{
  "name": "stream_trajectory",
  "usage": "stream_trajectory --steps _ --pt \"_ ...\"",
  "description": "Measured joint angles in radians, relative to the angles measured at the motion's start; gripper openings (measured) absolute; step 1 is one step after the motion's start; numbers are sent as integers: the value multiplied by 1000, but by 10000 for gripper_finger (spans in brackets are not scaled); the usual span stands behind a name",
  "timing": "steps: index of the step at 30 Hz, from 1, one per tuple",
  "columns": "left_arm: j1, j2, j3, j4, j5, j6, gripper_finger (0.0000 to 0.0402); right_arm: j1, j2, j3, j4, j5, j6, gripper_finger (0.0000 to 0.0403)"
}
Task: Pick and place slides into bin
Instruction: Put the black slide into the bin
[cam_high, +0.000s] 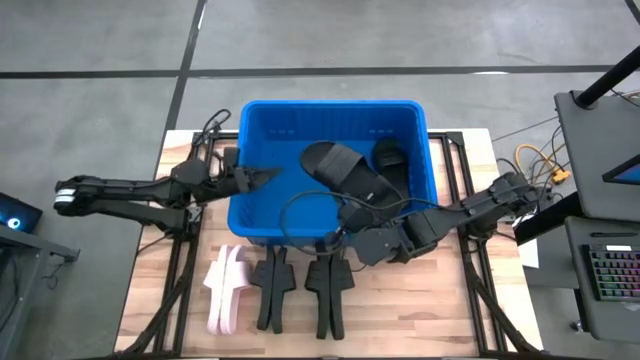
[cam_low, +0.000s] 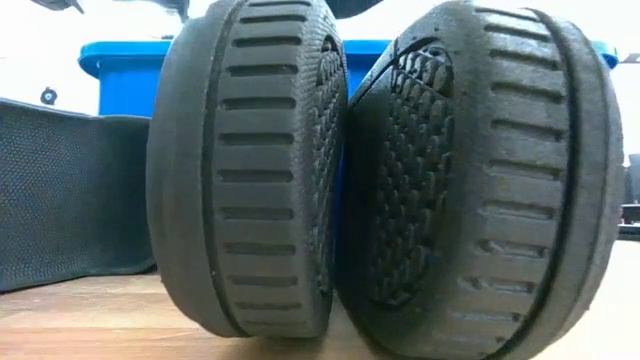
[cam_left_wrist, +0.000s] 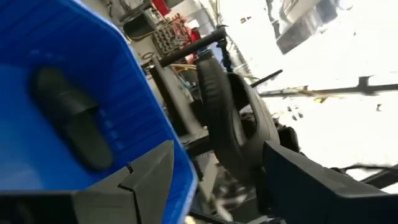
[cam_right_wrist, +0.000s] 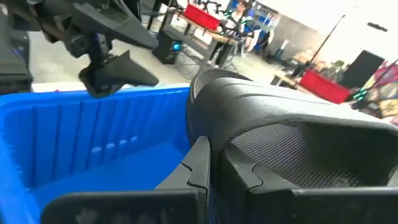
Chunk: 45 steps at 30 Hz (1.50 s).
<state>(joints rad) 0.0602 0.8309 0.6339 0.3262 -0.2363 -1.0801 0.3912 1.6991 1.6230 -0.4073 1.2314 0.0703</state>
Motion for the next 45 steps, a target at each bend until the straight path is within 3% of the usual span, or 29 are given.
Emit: stream_trajectory --steps 7,15,23,31,36,40,45 --pt "6 79 0 78 11 -44 231 -2 20 56 1 -29 -90 11" --pt "13 171 3 317 20 -92 231 -2 18 56 -1 -56 -105 11" --pt "14 236 6 349 22 -143 231 -2 18 56 -1 -73 -106 11" --pt "19 312 7 518 23 -144 231 -2 18 55 -1 -116 -106 11" --pt "22 345 10 531 23 -141 229 -2 18 55 0 -116 -106 11" --pt "25 364 11 537 27 -137 197 -2 17 55 0 -113 -106 11" --pt "26 388 11 613 29 -136 106 -2 17 55 0 -113 -108 11"
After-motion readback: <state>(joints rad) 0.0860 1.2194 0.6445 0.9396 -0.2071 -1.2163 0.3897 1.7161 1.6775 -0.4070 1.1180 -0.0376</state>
